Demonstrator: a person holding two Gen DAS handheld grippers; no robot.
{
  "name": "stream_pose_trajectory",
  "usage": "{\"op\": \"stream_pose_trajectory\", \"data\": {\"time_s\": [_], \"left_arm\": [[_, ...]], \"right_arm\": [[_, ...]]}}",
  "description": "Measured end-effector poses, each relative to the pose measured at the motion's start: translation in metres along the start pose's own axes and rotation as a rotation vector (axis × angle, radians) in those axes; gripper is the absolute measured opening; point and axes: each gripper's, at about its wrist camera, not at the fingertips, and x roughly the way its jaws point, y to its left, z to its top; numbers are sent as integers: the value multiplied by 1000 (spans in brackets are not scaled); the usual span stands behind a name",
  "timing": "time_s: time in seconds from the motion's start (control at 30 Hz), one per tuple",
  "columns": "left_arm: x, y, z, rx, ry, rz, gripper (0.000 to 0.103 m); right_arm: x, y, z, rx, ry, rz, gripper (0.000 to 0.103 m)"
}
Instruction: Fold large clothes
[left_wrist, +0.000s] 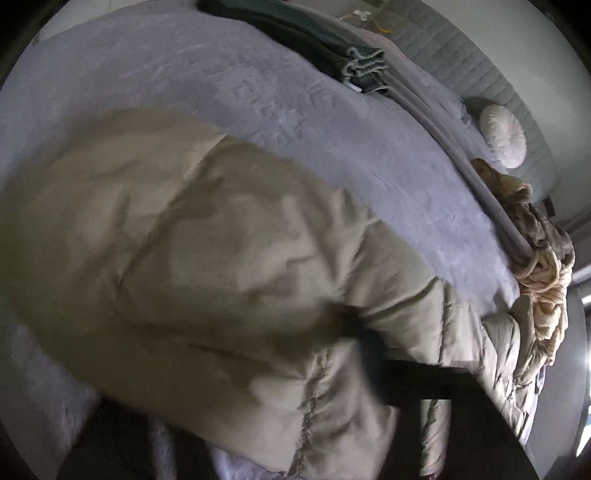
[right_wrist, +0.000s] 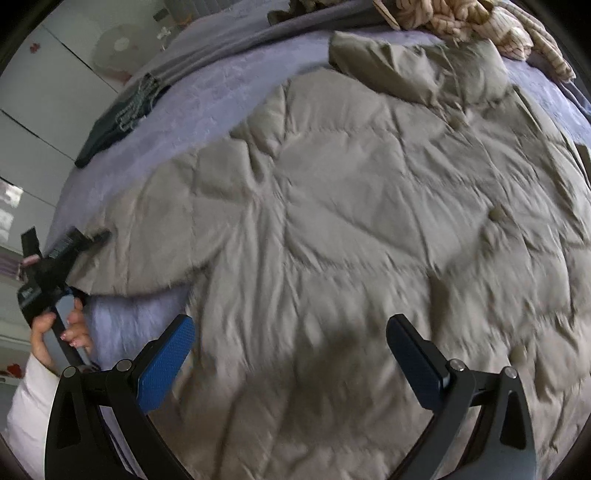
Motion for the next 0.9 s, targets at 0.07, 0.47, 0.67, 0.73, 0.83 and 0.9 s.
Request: {"op": "stream_pose_trajectory", "data": {"time_s": [0.07,0.47,0.67,0.73,0.83,0.9], "left_arm": [[-7,-5,3,33,-11,-30,12],[-97,-110,-1,384,-176,-167,12],[-100,-196,-34,524,-142,-291,12],[-91,-230,-53,573,-108,-321,12],[-80,-271,-81,632,-73,-355,12],[-68,-303,-103,682,-33,-370,12]], "right_arm": [[3,5,9,17,-19,23,103],[65,26,57,161,12,295,13],[120,29,50,223,123,376,9],[127,30,49,207,140,379,9],[124,31,51,173,181,437,9],[119,16,50,212,210,508,9]]}}
